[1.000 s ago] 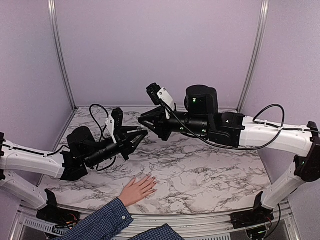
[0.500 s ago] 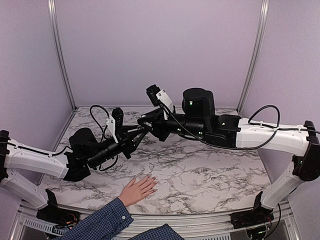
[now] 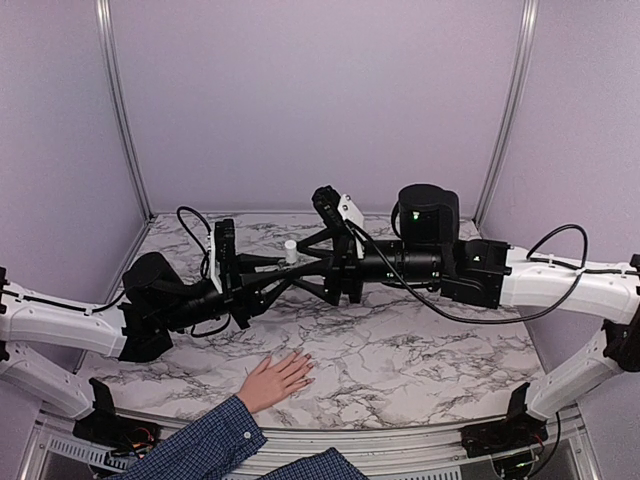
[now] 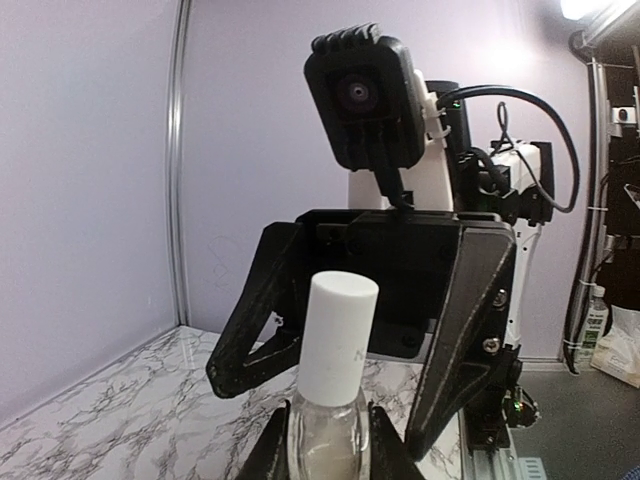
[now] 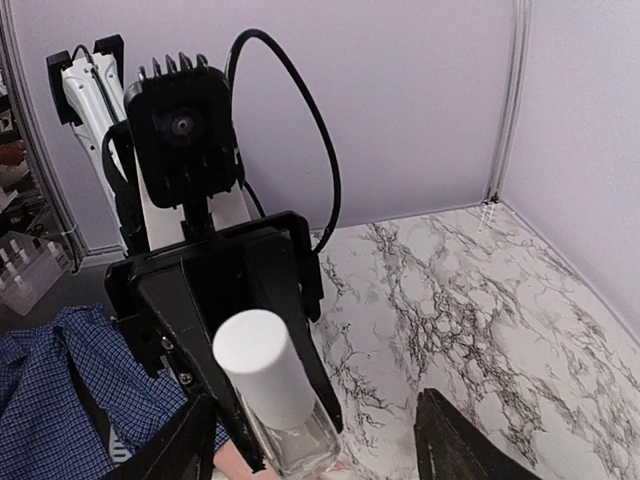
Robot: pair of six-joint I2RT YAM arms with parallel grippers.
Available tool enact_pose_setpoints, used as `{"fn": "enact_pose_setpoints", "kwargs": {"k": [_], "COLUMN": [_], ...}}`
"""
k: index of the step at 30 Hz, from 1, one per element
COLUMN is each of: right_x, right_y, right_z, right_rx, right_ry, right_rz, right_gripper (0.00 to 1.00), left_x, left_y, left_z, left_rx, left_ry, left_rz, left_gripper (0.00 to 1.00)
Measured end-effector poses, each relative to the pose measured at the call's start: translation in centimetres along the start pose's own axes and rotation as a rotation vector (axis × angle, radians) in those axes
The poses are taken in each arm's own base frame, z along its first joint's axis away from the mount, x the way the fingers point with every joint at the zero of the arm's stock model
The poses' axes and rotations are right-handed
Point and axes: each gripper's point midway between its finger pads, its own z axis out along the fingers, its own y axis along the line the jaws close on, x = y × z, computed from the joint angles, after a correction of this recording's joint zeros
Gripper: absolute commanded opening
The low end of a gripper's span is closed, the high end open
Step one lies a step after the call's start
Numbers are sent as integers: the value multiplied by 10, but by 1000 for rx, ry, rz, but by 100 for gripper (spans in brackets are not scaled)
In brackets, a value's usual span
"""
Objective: Paint the nails
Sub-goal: Screw the nail polish bottle cap onto the nail polish bottle.
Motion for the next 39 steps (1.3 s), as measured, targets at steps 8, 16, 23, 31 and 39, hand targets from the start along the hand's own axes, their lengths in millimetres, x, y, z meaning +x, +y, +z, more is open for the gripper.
{"fn": "enact_pose_setpoints", "kwargs": {"k": [8,16,23,31,39], "right_x": [-16,-22,-27,-22,-14], "right_y": [35,68,81,91,99], "right_z": [-22,-36,-41,-37,-36], "right_rx": [-172,-359,-448,-494,-516], "right_ry": [-37,-17,-5,31,56], "right_rz": [-106,-178,-202,-216,-232], "right_gripper": [61,55,50,38,18], "left_x": [-11,-17,-13,-4,-1], "left_y": [-42,-71,-83,-87,-87], "left_z": [-6,-8,-8,-9,-10], "left_rx": [239,428,517,547,551], "left_ry": [-5,12,43,74,89], "left_rz": [-3,-39,-74,-102,-110], "left_gripper": [0,0,0,0,0]}}
